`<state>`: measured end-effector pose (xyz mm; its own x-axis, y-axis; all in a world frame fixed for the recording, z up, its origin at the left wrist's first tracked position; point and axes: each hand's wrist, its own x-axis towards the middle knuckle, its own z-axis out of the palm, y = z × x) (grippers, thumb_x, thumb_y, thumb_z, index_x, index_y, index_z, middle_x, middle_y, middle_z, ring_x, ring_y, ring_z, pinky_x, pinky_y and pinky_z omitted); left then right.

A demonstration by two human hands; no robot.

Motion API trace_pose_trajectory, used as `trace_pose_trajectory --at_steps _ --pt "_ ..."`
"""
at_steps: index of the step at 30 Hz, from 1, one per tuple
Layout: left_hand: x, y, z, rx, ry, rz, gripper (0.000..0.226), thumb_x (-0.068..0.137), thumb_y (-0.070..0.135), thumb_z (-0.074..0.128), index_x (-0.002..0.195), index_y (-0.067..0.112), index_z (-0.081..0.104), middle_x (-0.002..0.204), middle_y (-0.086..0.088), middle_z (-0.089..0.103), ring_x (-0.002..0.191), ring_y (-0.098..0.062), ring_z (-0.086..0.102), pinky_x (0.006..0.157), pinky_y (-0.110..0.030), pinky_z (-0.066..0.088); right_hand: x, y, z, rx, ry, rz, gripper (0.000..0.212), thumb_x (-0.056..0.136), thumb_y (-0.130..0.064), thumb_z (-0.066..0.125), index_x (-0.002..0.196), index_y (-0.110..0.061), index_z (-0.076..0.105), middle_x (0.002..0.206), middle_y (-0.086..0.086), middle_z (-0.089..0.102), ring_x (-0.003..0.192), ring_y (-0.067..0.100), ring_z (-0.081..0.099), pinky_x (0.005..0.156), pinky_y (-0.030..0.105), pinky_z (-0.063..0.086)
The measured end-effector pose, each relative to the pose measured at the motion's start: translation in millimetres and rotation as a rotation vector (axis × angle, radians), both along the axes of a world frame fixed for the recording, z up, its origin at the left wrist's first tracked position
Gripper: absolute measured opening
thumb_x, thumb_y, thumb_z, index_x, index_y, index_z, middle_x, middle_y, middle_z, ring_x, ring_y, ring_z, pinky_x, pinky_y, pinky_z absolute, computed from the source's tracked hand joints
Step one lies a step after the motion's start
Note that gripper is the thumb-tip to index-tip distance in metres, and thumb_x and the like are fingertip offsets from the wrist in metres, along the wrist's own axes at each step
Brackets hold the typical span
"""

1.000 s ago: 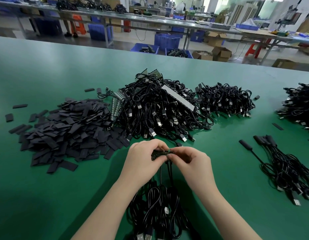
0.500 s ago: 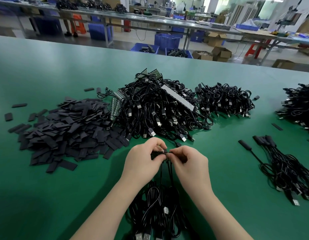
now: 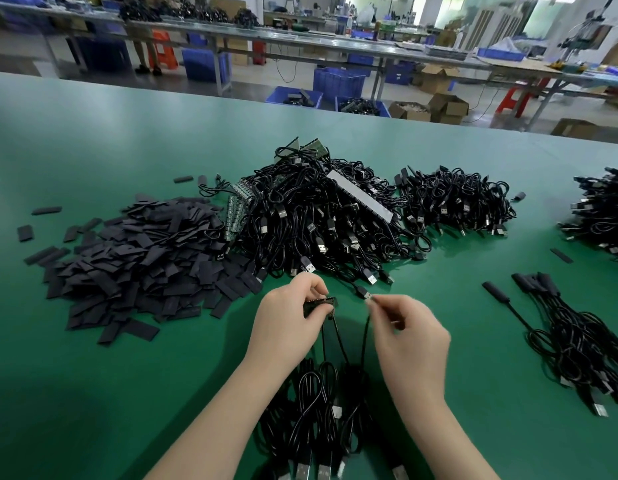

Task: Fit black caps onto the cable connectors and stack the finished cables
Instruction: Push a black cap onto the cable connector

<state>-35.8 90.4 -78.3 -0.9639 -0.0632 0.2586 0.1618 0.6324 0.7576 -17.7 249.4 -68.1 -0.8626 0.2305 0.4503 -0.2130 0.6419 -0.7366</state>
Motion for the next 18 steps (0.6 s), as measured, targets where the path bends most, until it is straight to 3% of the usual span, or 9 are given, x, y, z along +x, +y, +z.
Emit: trace_pose_trajectory --at_steps 4,7,10,13,16,18 --pt "-2 2 0 -0.166 0.066 -0.012 0.025 0.086 0.031 0.072 0.108 0.032 0.060 0.099 0.017 0.067 0.099 -0.005 0.061 0.097 -0.028 0.038 9 13 45 -0.184 0.216 -0.035 0.020 0.093 -0.024 0.065 0.088 -0.043 0.059 0.084 -0.015 0.065 0.078 0.006 0.064 0.062 0.015 0.050" --pt "-3 6 3 -0.192 0.106 0.014 0.033 0.093 0.039 0.062 0.125 0.032 0.060 0.113 0.014 0.066 0.108 -0.009 0.057 0.098 -0.025 0.032 17 5 78 -0.288 0.291 0.096 0.018 0.093 -0.025 0.066 0.088 -0.042 0.061 0.084 -0.013 0.066 0.072 0.012 0.068 0.053 0.011 0.045" --pt "0 2 9 0.019 0.222 0.114 0.038 0.102 0.045 0.042 0.130 0.027 0.058 0.119 0.020 0.058 0.115 -0.005 0.054 0.103 -0.032 0.038 19 -11 94 -0.371 0.226 0.275 0.016 0.093 -0.019 0.066 0.090 -0.034 0.062 0.084 -0.009 0.067 0.069 0.014 0.068 0.051 0.018 0.046" --pt "5 -7 13 0.224 0.441 0.205 0.038 0.102 0.037 0.034 0.128 0.023 0.058 0.118 0.025 0.057 0.115 -0.001 0.055 0.100 -0.039 0.046 15 -25 96 -0.636 0.089 0.417 0.020 0.094 -0.011 0.065 0.085 -0.028 0.065 0.081 -0.009 0.067 0.073 0.016 0.072 0.064 0.020 0.055" --pt "6 -15 19 0.306 0.564 0.264 0.030 0.102 0.030 0.035 0.124 0.029 0.055 0.116 0.017 0.061 0.103 -0.019 0.062 0.089 -0.051 0.050 6 -35 91 -0.951 -0.014 0.438 0.024 0.094 -0.013 0.065 0.080 -0.032 0.066 0.081 -0.010 0.066 0.084 0.026 0.075 0.072 0.025 0.057" --pt "7 -18 23 0.341 0.582 0.294 0.027 0.100 0.029 0.041 0.121 0.033 0.056 0.110 0.014 0.064 0.094 -0.021 0.063 0.082 -0.053 0.051 -2 -38 78 -1.087 -0.101 0.354 0.017 0.096 -0.011 0.063 0.086 -0.025 0.064 0.089 -0.002 0.065 0.085 0.024 0.075 0.072 0.026 0.058"
